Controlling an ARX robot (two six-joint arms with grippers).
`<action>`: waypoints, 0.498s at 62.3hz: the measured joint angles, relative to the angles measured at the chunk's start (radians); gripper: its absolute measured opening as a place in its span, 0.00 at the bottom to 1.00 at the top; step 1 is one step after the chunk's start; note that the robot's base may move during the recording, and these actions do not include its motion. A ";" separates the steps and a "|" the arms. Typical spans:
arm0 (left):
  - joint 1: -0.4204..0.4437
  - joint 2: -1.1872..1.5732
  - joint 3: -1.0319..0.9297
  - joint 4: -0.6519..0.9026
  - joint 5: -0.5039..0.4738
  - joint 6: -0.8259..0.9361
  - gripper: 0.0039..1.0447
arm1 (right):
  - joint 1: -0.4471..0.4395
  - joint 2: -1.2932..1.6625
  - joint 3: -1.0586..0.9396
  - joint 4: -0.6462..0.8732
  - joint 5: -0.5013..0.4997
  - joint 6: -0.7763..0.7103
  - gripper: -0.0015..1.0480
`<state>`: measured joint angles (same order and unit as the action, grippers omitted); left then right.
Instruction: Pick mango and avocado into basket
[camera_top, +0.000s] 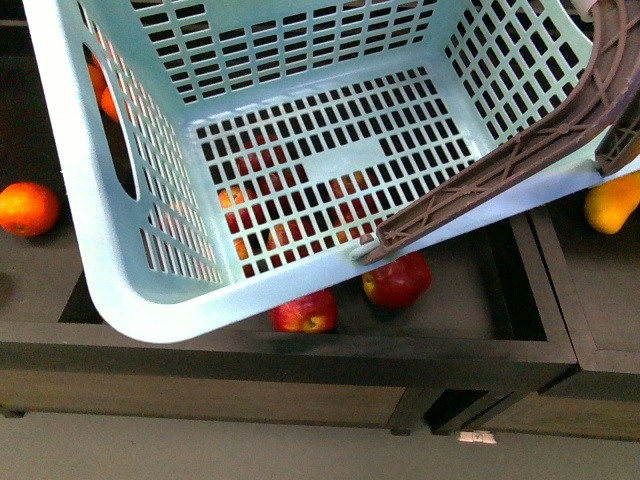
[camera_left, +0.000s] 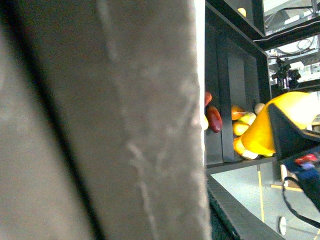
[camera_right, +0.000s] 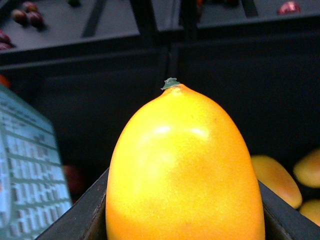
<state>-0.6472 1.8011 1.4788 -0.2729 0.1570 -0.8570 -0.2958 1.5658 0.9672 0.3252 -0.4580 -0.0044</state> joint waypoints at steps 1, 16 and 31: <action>0.000 0.000 0.000 0.000 0.000 0.000 0.28 | 0.018 -0.018 0.000 0.000 0.003 0.010 0.52; 0.000 0.000 0.000 0.000 0.000 0.000 0.28 | 0.225 -0.055 0.002 0.000 0.085 0.043 0.52; 0.000 0.000 0.000 0.000 0.000 0.000 0.28 | 0.349 0.029 0.038 -0.001 0.133 0.038 0.52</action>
<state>-0.6472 1.8011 1.4788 -0.2729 0.1566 -0.8574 0.0528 1.5944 1.0050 0.3241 -0.3248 0.0338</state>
